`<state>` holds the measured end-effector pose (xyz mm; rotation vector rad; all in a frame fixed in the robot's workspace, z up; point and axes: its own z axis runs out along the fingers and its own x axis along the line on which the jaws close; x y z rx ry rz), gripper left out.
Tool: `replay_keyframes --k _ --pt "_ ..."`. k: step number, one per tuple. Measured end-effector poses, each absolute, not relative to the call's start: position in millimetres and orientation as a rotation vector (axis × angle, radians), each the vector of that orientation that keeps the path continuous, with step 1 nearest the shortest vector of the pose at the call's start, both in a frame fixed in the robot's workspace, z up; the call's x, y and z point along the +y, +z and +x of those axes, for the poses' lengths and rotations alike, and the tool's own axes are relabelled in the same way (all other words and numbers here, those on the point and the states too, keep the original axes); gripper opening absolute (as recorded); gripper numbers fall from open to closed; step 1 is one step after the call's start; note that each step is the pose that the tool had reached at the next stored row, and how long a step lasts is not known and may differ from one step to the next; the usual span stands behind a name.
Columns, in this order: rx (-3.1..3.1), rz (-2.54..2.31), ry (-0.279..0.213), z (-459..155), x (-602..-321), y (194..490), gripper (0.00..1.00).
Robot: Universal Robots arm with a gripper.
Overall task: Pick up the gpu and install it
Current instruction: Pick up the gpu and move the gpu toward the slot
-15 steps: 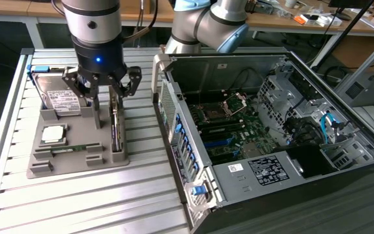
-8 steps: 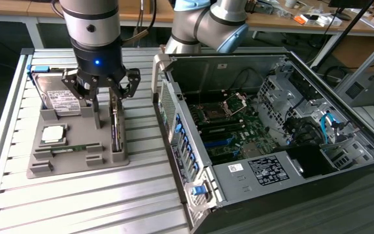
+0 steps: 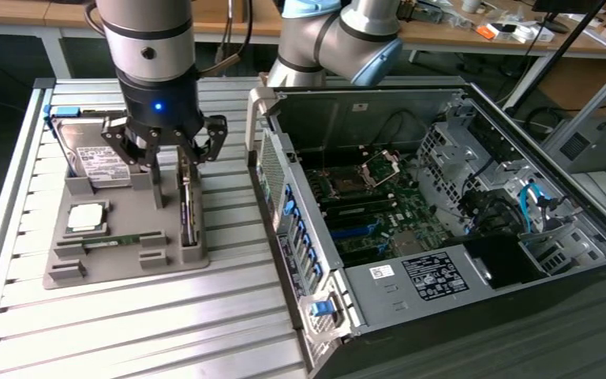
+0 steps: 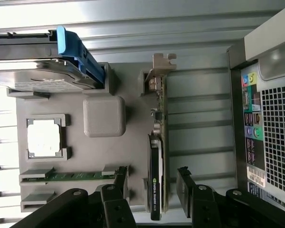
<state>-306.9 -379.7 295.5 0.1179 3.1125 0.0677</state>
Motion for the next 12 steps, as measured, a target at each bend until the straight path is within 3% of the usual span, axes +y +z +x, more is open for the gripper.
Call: replay_keyframes --k 12 --pt "3.112 0.118 0.068 -301.4 -379.6 285.1 0.54"
